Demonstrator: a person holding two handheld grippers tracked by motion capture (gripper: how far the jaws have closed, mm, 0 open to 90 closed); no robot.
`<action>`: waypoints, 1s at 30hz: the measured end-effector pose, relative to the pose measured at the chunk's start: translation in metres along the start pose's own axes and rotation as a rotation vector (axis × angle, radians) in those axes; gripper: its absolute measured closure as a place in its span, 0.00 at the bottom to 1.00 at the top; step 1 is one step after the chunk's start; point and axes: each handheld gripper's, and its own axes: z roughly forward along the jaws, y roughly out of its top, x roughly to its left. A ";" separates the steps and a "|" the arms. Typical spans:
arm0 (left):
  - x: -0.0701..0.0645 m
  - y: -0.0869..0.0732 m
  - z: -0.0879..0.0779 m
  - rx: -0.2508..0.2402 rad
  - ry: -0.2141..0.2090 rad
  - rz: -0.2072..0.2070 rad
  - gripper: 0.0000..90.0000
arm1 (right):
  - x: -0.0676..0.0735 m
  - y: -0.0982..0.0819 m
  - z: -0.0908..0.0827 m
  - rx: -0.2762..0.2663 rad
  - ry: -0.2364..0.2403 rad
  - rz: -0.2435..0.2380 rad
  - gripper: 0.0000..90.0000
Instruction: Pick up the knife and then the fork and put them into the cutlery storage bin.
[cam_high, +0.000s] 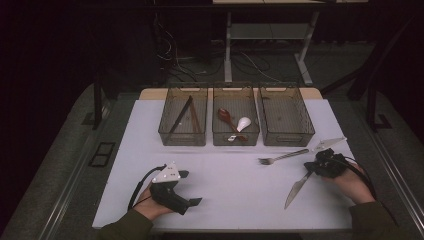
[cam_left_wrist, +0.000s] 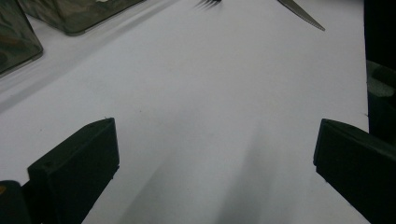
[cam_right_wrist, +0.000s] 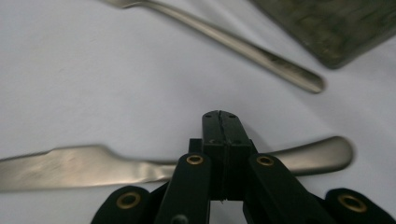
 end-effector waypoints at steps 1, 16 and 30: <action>0.000 0.000 0.001 -0.001 0.000 0.000 0.00 | -0.004 0.002 0.001 -0.009 -0.013 0.010 0.99; 0.000 0.000 0.001 0.000 -0.001 -0.003 0.00 | -0.036 0.001 0.006 0.024 -0.081 0.095 1.00; 0.000 0.000 0.000 0.000 -0.001 0.001 0.00 | -0.017 -0.022 -0.019 0.067 -0.031 0.056 1.00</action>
